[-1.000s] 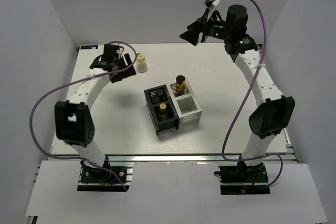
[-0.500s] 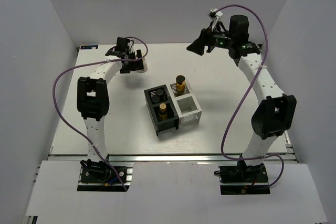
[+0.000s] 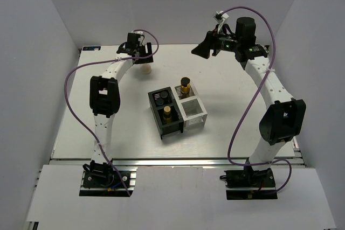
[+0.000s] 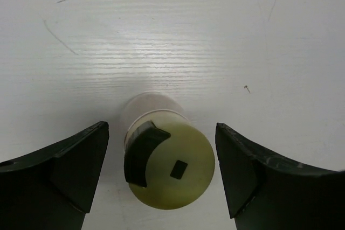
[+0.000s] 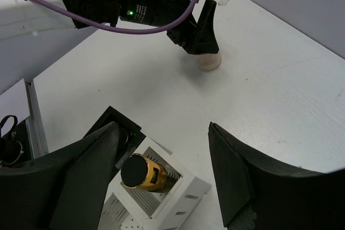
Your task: Organize the condiment bottles
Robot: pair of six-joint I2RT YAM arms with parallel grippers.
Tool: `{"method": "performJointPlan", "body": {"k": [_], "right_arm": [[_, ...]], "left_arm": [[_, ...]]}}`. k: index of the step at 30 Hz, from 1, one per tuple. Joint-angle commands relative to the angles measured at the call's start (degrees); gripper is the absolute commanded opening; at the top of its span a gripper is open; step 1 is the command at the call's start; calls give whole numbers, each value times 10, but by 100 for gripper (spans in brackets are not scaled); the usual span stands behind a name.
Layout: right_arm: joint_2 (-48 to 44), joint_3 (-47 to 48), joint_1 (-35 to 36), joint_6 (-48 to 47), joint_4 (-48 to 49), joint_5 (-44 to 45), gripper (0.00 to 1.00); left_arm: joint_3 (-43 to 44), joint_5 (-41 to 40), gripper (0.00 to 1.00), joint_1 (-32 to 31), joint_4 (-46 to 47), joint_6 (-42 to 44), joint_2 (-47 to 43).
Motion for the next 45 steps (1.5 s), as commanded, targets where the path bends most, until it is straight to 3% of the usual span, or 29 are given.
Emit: {"method": "performJointPlan", "body": {"k": [1,5,6,9,12,17,20,23,24,25,31,38,45], "right_arm": [[-24,-2,-4,8,16,-8,73],[-22,-3,-5,8,14,-6,73],[-22,-3,-5,9,14,-6,73],[-20,-5,-5,10,15,-7,72],[-19,-8,-5,10,14,-8,72],[-24,-11,-5,-3,1,-10,70],[-32,-22,-5,-17,-2,-12,62],[-38,-26,-5,-32,-15,-20,31],[-39,-28,-5,-34,-23,-21,9],[-43,-29,-5,-37,-26,-21,0],[-69,-50,-5,-49,-44,-1,0],[-91,-63,-25,-68,-64,23,0],[-111,-83,-69,-39,-55,42,0]], "left_arm": [[18,-29,89,0,26,9,-11],[19,-29,80,0,22,6,-12],[9,-27,73,0,22,6,-16],[-18,-26,63,0,31,8,-36],[-45,-26,37,0,46,8,-54],[-35,-31,13,-2,45,13,-90],[-33,-46,2,-9,42,26,-140],[-35,-42,0,-20,30,35,-199],[-36,-41,0,-23,19,39,-214],[-37,-41,0,-29,11,42,-245],[-67,-23,0,-93,-60,51,-349],[-130,60,0,-213,-102,27,-467],[-177,34,0,-314,-124,11,-519]]}}
